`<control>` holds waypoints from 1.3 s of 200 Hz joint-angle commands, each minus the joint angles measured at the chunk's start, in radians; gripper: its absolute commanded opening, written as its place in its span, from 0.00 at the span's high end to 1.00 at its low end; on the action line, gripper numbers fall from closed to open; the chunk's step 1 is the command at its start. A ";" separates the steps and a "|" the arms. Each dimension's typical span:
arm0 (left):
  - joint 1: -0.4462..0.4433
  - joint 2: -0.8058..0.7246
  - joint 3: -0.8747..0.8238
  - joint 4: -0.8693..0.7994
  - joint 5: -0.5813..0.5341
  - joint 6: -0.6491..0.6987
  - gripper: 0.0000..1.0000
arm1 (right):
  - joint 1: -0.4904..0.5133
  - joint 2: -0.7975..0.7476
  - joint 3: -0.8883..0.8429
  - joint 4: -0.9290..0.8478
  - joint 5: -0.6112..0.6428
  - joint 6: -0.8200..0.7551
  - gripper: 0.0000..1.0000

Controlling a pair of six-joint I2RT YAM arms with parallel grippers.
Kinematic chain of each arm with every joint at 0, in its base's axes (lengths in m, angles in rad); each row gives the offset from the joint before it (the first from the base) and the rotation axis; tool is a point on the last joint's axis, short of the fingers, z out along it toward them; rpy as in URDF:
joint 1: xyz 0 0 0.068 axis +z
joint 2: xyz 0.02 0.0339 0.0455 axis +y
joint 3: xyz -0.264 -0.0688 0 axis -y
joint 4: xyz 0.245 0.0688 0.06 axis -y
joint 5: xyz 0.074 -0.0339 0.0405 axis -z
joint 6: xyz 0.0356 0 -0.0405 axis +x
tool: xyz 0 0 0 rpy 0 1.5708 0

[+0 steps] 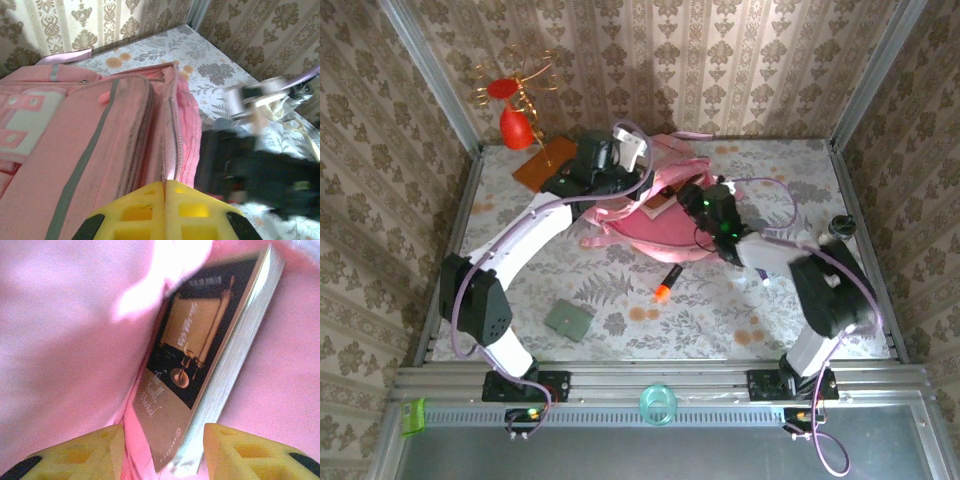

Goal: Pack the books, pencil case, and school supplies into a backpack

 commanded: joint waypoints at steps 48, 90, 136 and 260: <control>0.022 -0.099 -0.192 0.209 0.031 -0.097 1.00 | -0.082 -0.321 -0.081 -0.588 -0.083 -0.450 0.42; -0.107 0.025 -0.127 0.289 -0.145 -0.191 1.00 | -0.098 -0.360 -0.081 -0.723 -0.117 -0.456 0.42; -0.200 0.221 0.040 0.322 -0.254 -0.231 0.84 | -0.226 -0.453 -0.141 -0.766 -0.104 -0.460 0.42; 0.118 0.258 -0.036 0.048 -0.134 -0.147 0.30 | -0.047 -0.145 -0.025 -0.545 -0.106 -0.458 0.43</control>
